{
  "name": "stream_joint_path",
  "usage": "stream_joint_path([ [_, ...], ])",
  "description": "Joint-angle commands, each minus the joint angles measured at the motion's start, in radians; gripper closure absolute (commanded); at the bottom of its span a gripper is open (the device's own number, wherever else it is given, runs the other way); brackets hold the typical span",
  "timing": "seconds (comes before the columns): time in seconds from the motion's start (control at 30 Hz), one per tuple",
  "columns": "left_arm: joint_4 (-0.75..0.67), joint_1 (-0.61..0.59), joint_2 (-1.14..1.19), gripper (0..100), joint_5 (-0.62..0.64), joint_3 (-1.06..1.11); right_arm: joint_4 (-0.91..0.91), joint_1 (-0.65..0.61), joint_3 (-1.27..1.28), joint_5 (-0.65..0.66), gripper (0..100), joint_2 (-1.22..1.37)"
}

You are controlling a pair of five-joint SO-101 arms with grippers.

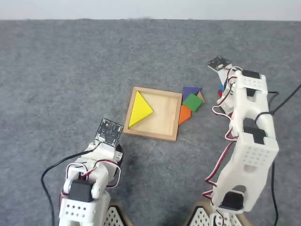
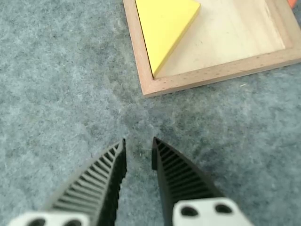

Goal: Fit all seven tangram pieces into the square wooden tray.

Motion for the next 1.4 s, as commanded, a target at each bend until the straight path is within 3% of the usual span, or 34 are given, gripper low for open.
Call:
stream_joint_path([
  [0.0, 0.005, 0.002, -0.002, 91, 0.006, -0.007, -0.084, 0.008, -0.057, 0.051, 60.1, 0.028],
  [0.17, 0.005, 0.002, -0.002, 91, 0.006, -0.007, -0.096, 0.016, -0.057, 0.064, 60.2, 0.073],
  [0.37, 0.005, 0.002, -0.002, 91, 0.006, -0.007, 0.082, 0.033, -0.094, 0.054, 70.1, 0.047],
  [0.63, 0.005, 0.002, -0.002, 91, 0.006, -0.007, 0.111, 0.081, -0.15, -0.057, 70.3, 0.082],
  [1.03, 0.005, 0.002, -0.002, 91, 0.006, -0.007, 0.289, 0.114, -0.158, -0.071, 70.6, 0.085],
  [1.37, 0.005, 0.002, -0.002, 91, 0.006, -0.007, 0.295, 0.369, -0.117, -0.089, 70.7, 0.076],
])
